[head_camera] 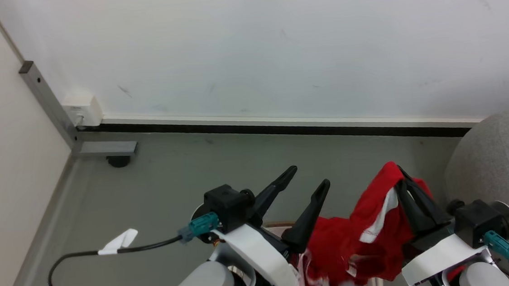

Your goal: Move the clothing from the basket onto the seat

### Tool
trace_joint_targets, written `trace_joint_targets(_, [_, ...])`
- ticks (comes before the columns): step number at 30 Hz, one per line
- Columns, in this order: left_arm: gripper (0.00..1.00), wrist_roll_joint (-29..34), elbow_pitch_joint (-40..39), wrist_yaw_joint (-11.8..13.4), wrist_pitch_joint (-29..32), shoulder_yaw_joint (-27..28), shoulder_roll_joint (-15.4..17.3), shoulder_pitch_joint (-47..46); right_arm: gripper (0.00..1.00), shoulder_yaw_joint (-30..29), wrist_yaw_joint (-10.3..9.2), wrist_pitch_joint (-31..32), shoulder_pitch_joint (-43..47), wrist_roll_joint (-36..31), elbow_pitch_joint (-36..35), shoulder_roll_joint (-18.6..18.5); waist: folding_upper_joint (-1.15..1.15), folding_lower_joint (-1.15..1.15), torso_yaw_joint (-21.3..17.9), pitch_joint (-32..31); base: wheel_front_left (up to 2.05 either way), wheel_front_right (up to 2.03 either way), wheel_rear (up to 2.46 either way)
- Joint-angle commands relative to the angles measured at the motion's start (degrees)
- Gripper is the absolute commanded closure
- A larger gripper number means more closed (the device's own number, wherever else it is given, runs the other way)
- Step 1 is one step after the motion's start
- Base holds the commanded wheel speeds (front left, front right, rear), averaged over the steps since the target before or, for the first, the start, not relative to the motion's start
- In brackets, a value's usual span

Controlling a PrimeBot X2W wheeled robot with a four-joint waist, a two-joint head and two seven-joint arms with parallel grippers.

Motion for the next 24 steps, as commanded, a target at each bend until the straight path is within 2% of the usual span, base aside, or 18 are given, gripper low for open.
trace_joint_targets(1, [0.0, 0.3, 0.08, 0.25, -0.52, 0.08, 0.53, 0.64, 1.0, -0.51, -0.12, 0.02, 0.68, -0.08, -0.55, -0.52, 0.0, 0.0, -1.18, 0.27, 0.0, 0.0, 0.0])
trace_joint_targets(9, [0.0, 2.0, -0.22, 0.28, -2.67, -0.28, 1.21, 0.25, 1.0, -3.44, -0.12, 0.02, 0.59, -0.89, -3.5, -2.06, 0.0, 0.0, -7.18, 1.93, 0.0, 0.0, 0.0])
trace_joint_targets(24, [0.0, 5.2, 0.92, 0.61, -4.74, -0.86, 2.22, -1.82, 1.0, -6.21, -0.12, 0.02, -1.99, -0.04, -10.23, -4.77, 0.0, 0.0, -22.09, 4.71, 0.0, 0.0, 0.0])
